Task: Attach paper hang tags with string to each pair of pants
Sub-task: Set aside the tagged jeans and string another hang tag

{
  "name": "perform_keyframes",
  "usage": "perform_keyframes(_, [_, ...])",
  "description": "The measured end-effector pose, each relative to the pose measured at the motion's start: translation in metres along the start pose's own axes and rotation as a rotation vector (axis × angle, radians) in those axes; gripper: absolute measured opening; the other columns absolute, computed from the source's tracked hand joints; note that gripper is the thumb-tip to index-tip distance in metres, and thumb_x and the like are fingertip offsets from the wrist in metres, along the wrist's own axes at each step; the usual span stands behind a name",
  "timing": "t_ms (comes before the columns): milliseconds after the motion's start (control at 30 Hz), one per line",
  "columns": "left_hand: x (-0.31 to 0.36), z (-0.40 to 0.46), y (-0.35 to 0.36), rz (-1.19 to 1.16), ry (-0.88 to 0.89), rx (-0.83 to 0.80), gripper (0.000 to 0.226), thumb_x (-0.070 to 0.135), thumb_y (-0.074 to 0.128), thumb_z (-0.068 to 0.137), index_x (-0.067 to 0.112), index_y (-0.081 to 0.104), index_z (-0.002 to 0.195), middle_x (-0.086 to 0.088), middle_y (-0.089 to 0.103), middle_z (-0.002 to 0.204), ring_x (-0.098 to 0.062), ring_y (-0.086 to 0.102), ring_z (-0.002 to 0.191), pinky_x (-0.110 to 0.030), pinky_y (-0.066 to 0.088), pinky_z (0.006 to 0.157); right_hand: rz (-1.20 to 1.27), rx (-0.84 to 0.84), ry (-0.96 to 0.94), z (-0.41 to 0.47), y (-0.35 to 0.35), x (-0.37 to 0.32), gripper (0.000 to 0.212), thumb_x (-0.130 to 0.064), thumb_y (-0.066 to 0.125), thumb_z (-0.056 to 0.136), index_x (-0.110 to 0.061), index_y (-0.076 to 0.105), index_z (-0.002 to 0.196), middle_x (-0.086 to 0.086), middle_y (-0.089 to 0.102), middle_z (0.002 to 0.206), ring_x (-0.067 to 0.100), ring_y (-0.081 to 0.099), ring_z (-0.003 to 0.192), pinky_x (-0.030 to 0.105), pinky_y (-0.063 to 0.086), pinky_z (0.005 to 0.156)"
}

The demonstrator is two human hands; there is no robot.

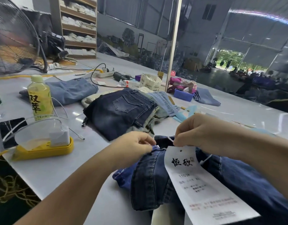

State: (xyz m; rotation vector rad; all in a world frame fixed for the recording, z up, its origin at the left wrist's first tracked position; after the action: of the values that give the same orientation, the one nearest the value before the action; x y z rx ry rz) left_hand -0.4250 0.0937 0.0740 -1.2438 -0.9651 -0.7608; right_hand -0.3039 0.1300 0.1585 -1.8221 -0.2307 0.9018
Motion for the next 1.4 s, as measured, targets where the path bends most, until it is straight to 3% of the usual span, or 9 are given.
perform_keyframes(167, [0.005,0.000,0.012,-0.097,0.003,-0.135,0.011,0.028,0.065,0.071,0.027,0.075,0.076,0.003,0.072,0.075,-0.008,0.061,0.072,-0.029,0.050,0.077,-0.030,-0.036,0.002,0.004,0.008,-0.005,0.021,-0.021,0.063,0.080,-0.013,0.062,0.060,-0.008,0.048,0.047,0.005,0.040,0.040,0.021,0.032,0.047])
perform_keyframes(300, [0.014,0.006,-0.001,-0.107,0.068,-0.050,0.010,0.009,0.071,0.084,0.017,0.066,0.080,-0.008,0.068,0.083,-0.017,0.057,0.076,-0.039,0.048,0.079,-0.075,-0.047,-0.037,0.009,0.017,-0.017,0.024,-0.022,0.064,0.079,-0.022,0.064,0.054,-0.007,0.053,0.048,0.005,0.044,0.040,0.016,0.034,0.043])
perform_keyframes(400, [0.024,0.009,-0.005,-0.175,0.083,-0.037,0.015,-0.002,0.063,0.088,0.011,0.064,0.083,-0.010,0.065,0.082,-0.015,0.057,0.075,-0.028,0.045,0.075,-0.139,0.004,-0.039,0.012,0.019,-0.020,0.021,-0.023,0.063,0.078,-0.019,0.066,0.058,-0.006,0.052,0.047,0.008,0.044,0.042,0.020,0.039,0.046])
perform_keyframes(533, [0.031,0.012,-0.002,-0.322,0.045,-0.077,0.020,-0.010,0.056,0.089,0.007,0.062,0.079,0.004,0.061,0.060,0.002,0.052,0.048,-0.008,0.038,0.049,-0.250,0.174,-0.090,0.010,0.013,-0.023,0.024,-0.026,0.060,0.080,-0.012,0.062,0.061,0.000,0.054,0.053,0.016,0.047,0.049,0.025,0.037,0.046])
perform_keyframes(667, [0.034,0.018,-0.001,-0.397,-0.021,-0.104,0.019,-0.006,0.056,0.087,0.009,0.063,0.077,-0.012,0.053,0.072,-0.012,0.039,0.057,-0.021,0.030,0.053,-0.388,0.432,-0.184,0.000,0.003,-0.032,0.032,-0.033,0.055,0.084,-0.013,0.047,0.060,-0.001,0.047,0.059,0.020,0.045,0.055,0.026,0.026,0.045])
perform_keyframes(767, [0.033,0.022,0.000,-0.423,-0.061,-0.115,0.023,-0.004,0.056,0.086,0.012,0.065,0.072,-0.009,0.051,0.070,-0.013,0.035,0.059,-0.028,0.021,0.056,-0.385,0.530,-0.192,0.000,0.000,-0.030,0.033,-0.035,0.052,0.085,-0.017,0.041,0.059,-0.002,0.046,0.063,0.021,0.046,0.058,0.026,0.026,0.046])
perform_keyframes(1033, [0.030,0.027,0.005,-0.556,-0.093,-0.178,0.036,-0.008,0.042,0.089,0.014,0.066,0.075,0.001,0.060,0.062,-0.007,0.044,0.042,-0.017,0.038,0.043,-0.539,0.638,-0.290,-0.006,-0.003,-0.038,0.031,-0.030,0.056,0.082,-0.019,0.035,0.062,-0.006,0.028,0.053,0.025,0.037,0.050,0.024,0.022,0.045])
perform_keyframes(1200, [0.029,0.030,0.005,-0.534,-0.070,-0.175,0.041,-0.015,0.037,0.091,0.015,0.064,0.079,0.003,0.054,0.061,-0.006,0.041,0.044,-0.017,0.036,0.041,-0.675,0.671,-0.297,-0.012,0.003,-0.040,0.029,-0.023,0.072,0.075,-0.018,0.048,0.059,0.004,0.057,0.054,0.028,0.048,0.039,0.023,0.025,0.043])
perform_keyframes(1400, [0.032,0.034,0.010,-0.544,-0.014,-0.237,0.027,-0.009,0.054,0.091,0.015,0.065,0.089,0.004,0.053,0.063,-0.006,0.043,0.044,-0.018,0.038,0.043,-0.651,0.701,-0.306,-0.016,-0.003,-0.041,0.021,-0.017,0.074,0.076,-0.011,0.059,0.062,0.005,0.060,0.056,0.028,0.052,0.039,0.023,0.029,0.042])
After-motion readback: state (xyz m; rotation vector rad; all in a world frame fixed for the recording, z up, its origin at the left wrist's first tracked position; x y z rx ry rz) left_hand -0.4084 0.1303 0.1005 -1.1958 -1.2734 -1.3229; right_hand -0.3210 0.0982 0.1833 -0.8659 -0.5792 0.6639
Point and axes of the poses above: each hand's wrist, its own z-axis towards the middle knuckle, its own y-axis out of the palm, x = y × z, the point moved 10 cm from there along z, towards the middle knuckle
